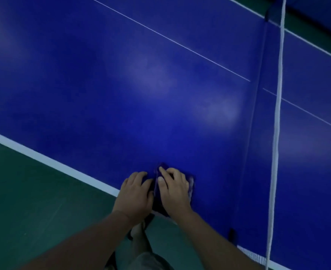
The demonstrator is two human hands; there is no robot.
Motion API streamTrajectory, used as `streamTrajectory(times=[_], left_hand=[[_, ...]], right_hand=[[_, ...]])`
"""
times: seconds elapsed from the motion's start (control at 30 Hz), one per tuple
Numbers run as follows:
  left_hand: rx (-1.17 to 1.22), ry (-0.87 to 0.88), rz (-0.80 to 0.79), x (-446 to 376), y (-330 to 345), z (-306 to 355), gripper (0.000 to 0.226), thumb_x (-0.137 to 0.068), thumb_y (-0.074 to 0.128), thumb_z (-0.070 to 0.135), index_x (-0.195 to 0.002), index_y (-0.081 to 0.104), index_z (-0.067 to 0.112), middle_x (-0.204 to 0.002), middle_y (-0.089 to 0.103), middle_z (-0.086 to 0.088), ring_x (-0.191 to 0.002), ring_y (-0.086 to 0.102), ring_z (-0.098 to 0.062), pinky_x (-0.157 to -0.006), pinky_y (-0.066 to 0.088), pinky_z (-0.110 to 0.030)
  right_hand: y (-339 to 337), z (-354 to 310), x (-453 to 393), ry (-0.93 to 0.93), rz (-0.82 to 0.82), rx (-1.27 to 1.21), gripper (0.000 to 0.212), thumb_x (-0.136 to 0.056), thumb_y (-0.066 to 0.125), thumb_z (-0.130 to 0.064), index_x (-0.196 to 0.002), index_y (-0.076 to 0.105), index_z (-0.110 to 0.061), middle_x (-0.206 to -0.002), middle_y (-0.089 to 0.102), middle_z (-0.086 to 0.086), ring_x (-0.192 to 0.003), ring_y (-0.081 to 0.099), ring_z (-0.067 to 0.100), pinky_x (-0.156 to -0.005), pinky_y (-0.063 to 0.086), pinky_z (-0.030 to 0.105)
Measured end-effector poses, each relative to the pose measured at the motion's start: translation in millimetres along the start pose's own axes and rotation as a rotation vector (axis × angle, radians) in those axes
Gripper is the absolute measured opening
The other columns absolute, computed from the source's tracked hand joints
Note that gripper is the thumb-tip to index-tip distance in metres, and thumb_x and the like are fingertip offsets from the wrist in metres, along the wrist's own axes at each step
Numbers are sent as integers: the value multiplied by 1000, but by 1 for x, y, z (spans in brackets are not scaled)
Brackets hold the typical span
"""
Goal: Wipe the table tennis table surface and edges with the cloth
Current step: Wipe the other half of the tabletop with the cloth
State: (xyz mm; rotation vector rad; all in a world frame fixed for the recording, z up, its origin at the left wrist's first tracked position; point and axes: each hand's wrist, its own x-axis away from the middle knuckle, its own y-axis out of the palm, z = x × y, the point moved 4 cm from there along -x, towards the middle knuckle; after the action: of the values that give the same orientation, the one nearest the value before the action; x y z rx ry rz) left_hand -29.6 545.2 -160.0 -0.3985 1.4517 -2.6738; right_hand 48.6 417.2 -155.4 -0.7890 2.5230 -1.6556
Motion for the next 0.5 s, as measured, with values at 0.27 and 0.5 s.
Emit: streamTrajectory(times=[0.27,0.5], left_hand=[[197,-154,39,41,9,18,45,-99,47,51,-127,63,18,-132,55,2,-127,43,-19,-107,35,-35],[383,-369,40,57,18,22,37,-97,56,49,-90,66,14,-113,48,-1,-105,40,-14,-98,40,-29]], right_hand=[[-36,35,69,101,88,-227,64,-98,63,-22,-154,32,-26,-157,23,-18,-147,14,0,-119,14,17],[-16,51,106,432,29,-376,27,-102,52,-38,-86,67,-22,-99,60,-10,-93,56,7,-77,44,15]])
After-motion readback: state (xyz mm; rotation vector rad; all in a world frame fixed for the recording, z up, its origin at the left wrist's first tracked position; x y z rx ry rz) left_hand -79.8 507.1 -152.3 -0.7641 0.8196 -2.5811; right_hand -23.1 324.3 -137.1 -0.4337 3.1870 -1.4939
